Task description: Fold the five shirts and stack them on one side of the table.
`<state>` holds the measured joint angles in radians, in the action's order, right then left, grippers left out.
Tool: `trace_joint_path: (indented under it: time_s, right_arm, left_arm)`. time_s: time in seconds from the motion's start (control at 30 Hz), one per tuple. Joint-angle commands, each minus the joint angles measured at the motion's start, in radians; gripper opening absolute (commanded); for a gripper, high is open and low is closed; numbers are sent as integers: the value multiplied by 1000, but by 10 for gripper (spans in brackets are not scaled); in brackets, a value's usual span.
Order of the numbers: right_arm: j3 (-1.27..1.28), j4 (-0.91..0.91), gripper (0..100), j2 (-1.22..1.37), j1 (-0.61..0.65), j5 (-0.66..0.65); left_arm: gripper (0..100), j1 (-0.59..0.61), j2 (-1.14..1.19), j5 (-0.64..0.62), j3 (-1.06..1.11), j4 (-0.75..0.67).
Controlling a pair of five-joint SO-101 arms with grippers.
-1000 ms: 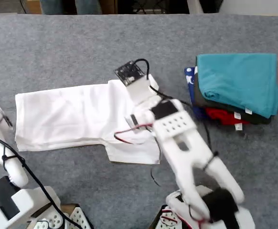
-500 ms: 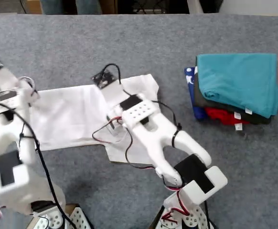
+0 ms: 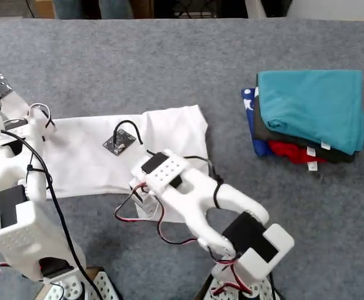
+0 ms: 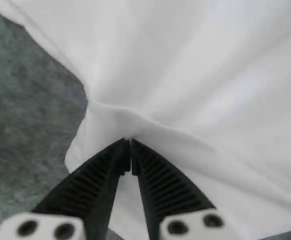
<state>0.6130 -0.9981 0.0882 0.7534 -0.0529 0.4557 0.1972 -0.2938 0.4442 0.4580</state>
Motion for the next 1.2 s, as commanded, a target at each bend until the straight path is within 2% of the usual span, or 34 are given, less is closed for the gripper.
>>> trace_joint_path:
  time_s: [0.0, 0.1, 0.2, 0.33, 0.57, 0.67, 0.8, 0.93, 1.17]
  right_arm:
    - [-82, -115, 15, -54, -106, -81]
    - [-234, -187, 15, -114, -273, -141]
    - [-414, -219, 15, -139, -379, -149]
    - [-565, -167, 15, -77, -416, -146]
    - [-664, 81, 15, 265, -474, -141]
    - [-774, 74, 15, 409, -534, -107]
    - [-958, -15, 15, 570, -620, -49]
    - [-1164, -155, 15, 707, -649, -51]
    - [-1549, -529, 15, 754, -532, -143]
  left_arm:
    - [29, 8, -8, -5, -48, -17]
    - [29, 8, -8, -5, -44, -15]
    - [29, 8, -8, -3, -44, -15]
    - [29, 10, -6, -3, -42, -14]
    - [29, 36, 52, -3, -64, -12]
    - [29, 62, 78, -9, -139, 80]
    - [29, 96, 138, -11, -228, 176]
    - [29, 116, 173, -11, -280, 186]
    - [29, 124, 132, -11, -274, 187]
